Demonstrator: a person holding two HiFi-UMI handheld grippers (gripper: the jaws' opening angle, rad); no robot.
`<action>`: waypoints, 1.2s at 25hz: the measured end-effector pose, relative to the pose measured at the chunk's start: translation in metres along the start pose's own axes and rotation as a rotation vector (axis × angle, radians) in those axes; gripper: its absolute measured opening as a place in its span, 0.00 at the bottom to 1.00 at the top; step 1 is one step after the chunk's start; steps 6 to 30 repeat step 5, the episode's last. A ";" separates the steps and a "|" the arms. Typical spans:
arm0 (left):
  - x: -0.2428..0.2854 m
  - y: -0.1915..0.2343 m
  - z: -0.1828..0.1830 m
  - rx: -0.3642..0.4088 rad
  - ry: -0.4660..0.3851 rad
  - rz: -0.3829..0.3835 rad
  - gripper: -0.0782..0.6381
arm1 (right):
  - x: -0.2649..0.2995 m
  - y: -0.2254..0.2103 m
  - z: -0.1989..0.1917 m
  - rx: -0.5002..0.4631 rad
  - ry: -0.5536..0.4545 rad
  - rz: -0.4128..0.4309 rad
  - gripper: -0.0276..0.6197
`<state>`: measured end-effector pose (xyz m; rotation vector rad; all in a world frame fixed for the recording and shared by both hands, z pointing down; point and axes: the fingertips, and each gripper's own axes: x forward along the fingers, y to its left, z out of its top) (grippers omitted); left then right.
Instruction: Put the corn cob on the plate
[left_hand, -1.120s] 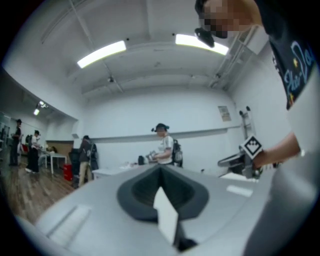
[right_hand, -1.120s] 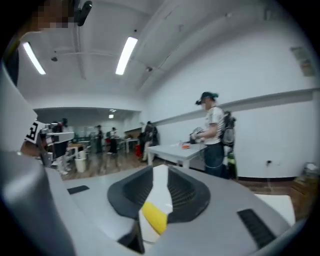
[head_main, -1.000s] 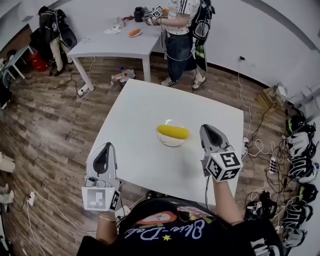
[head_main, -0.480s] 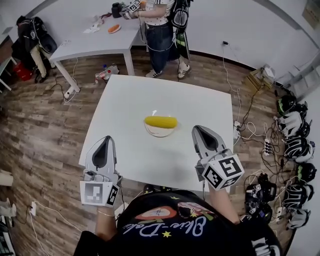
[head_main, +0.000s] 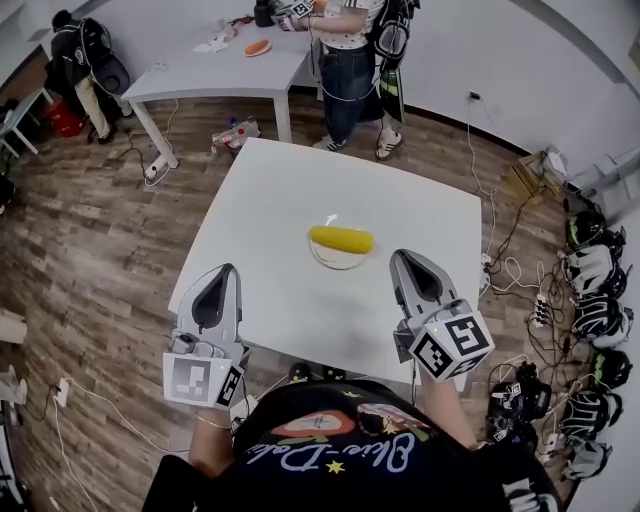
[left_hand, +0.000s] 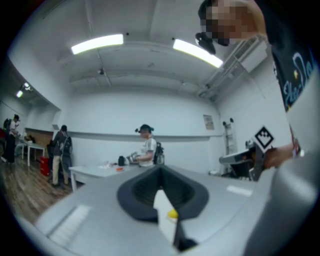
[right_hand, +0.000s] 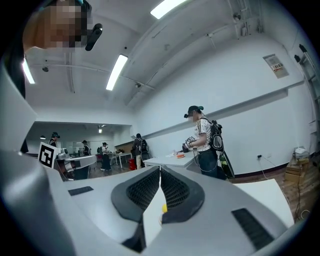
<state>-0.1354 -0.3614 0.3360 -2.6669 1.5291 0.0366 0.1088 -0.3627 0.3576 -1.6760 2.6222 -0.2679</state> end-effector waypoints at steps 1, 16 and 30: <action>0.003 -0.001 0.001 -0.017 -0.002 0.003 0.09 | 0.002 -0.003 0.000 0.004 0.003 0.006 0.08; 0.003 0.002 0.001 -0.043 0.007 0.018 0.09 | 0.004 -0.006 -0.001 0.006 0.012 0.020 0.08; 0.003 0.002 0.001 -0.043 0.007 0.018 0.09 | 0.004 -0.006 -0.001 0.006 0.012 0.020 0.08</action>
